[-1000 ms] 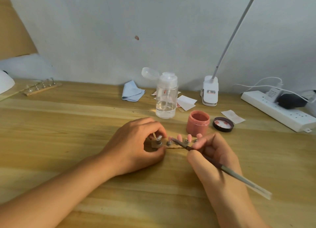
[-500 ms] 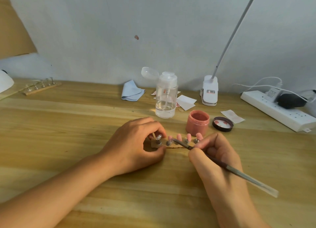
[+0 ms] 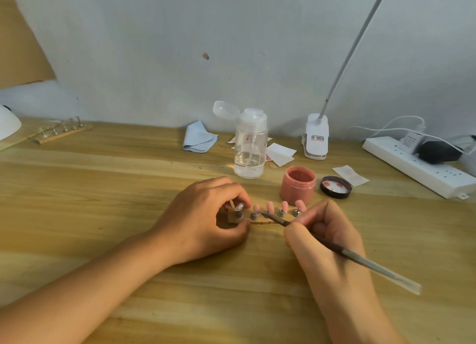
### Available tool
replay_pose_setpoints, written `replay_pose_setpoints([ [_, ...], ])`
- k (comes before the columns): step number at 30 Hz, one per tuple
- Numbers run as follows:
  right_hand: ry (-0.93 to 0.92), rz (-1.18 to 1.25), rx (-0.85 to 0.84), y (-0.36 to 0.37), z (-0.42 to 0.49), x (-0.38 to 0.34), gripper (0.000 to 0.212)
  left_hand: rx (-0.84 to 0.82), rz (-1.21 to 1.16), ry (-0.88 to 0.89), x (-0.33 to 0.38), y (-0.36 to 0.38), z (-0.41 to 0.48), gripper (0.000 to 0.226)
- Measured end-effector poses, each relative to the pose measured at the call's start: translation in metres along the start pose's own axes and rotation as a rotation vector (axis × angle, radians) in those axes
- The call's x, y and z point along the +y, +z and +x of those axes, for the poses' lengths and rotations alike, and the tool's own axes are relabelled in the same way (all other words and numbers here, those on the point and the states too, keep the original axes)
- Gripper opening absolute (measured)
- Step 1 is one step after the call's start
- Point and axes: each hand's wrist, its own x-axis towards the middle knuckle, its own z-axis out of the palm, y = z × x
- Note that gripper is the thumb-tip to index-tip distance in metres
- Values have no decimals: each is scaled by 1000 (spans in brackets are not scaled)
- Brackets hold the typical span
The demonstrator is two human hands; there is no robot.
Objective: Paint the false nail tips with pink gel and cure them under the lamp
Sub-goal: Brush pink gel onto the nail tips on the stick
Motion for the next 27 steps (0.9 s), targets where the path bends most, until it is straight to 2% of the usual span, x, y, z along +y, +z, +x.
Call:
replay_pose_setpoints([
  [8,-3,6,47,1,0,-1,16,8,-2,9,1,0,0,20],
  [12,-113,104,171,0,2,-4,22,19,1,25,0,0,-1,19],
  [17,-274,-2,218,-16,17,-10,22,18,3,72,0,-2,-1,16],
  [22,-144,-89,252,-36,37,0,21,-13,-14,72,1,-1,-1,18],
  [27,-113,-129,205,-33,39,6,17,2,0,76,1,-2,-1,19],
])
